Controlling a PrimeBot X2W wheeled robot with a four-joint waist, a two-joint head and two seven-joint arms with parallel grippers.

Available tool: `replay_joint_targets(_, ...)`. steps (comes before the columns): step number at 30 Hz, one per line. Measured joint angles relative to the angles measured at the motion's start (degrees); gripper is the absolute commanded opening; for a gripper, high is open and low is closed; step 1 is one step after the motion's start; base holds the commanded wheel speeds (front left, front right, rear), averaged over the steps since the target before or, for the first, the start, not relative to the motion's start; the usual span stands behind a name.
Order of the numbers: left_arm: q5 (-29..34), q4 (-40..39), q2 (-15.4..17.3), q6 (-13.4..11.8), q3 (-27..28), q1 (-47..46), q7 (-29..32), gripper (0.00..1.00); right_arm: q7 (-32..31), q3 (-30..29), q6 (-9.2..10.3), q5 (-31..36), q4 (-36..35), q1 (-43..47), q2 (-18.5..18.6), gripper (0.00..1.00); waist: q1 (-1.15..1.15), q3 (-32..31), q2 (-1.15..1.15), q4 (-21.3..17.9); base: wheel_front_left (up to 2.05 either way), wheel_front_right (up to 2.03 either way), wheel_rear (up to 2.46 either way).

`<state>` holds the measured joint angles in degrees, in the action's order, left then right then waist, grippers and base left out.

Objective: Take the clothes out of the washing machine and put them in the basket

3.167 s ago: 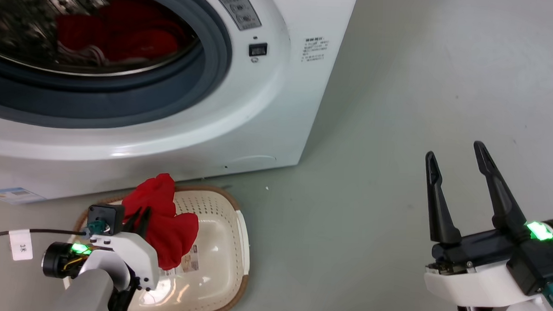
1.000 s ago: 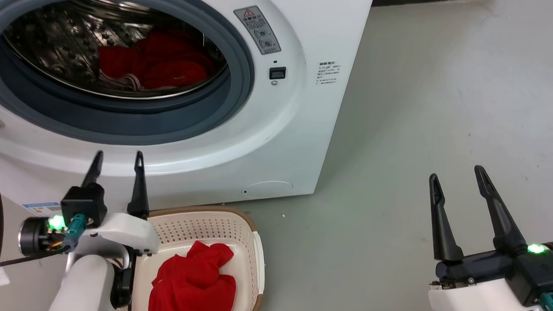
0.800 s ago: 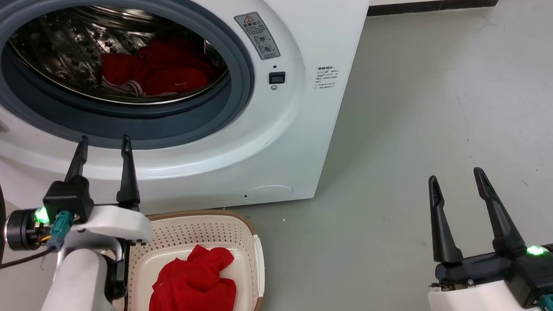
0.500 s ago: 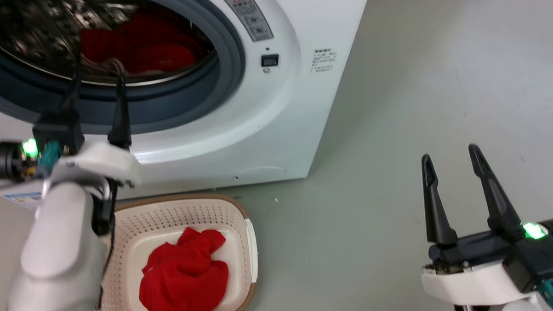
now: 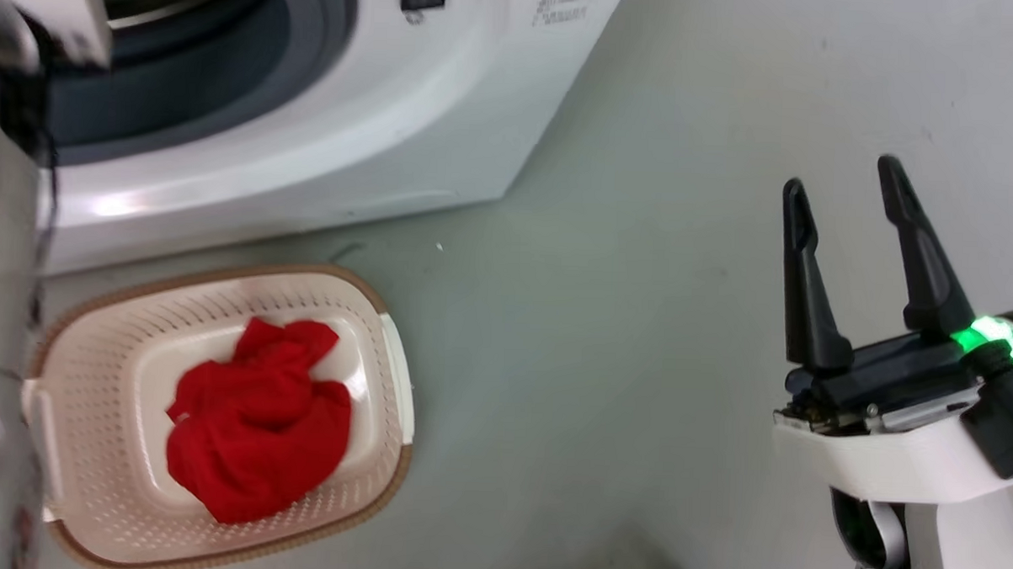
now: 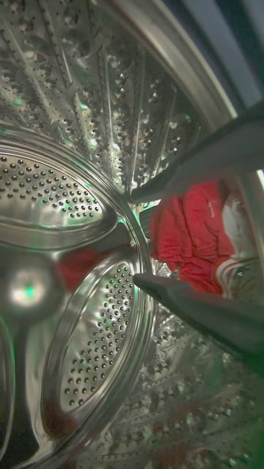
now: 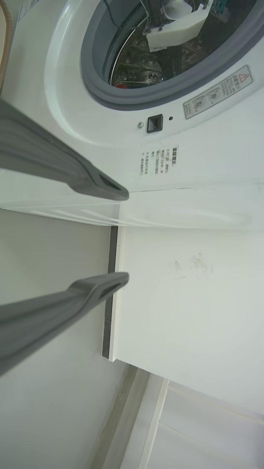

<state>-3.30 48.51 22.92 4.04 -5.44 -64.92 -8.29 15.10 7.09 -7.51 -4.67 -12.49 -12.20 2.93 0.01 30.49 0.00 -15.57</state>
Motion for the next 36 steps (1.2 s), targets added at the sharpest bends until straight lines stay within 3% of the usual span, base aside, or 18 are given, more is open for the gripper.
replay_joint_targets(11, -1.6, 9.88, 3.87, 2.42, -0.78, -21.53, 17.17, 1.0, -0.01, -1.86, 0.0, -4.01, -2.59, -3.58, 0.01, 1.0, 0.01, 12.22, 0.0, -4.49, 0.0, 0.0, 0.0)
replay_joint_targets(19, -2.91, 15.71, 4.75, 3.14, -4.01, -32.63, 36.28, 1.0, -0.01, -1.6, 0.0, -5.48, -4.47, -4.28, 0.0, 1.0, 0.0, 17.81, 0.0, -6.81, 0.0, 0.0, 0.0)
replay_joint_targets(24, -3.0, 17.56, 5.38, 3.3, -5.26, -36.88, 44.68, 1.0, -0.01, -0.91, 0.0, -6.1, -5.46, -4.42, -0.01, 1.0, 0.0, 20.29, 0.0, -7.77, 0.0, 0.0, 0.0)
replay_joint_targets(36, -0.36, 18.22, 8.11, 1.6, -9.04, -41.04, 48.46, 1.0, -0.01, -0.43, 0.0, -7.47, -6.23, -5.0, 0.0, 1.0, 0.0, 24.35, 0.0, -9.79, 0.0, 0.0, 0.0)
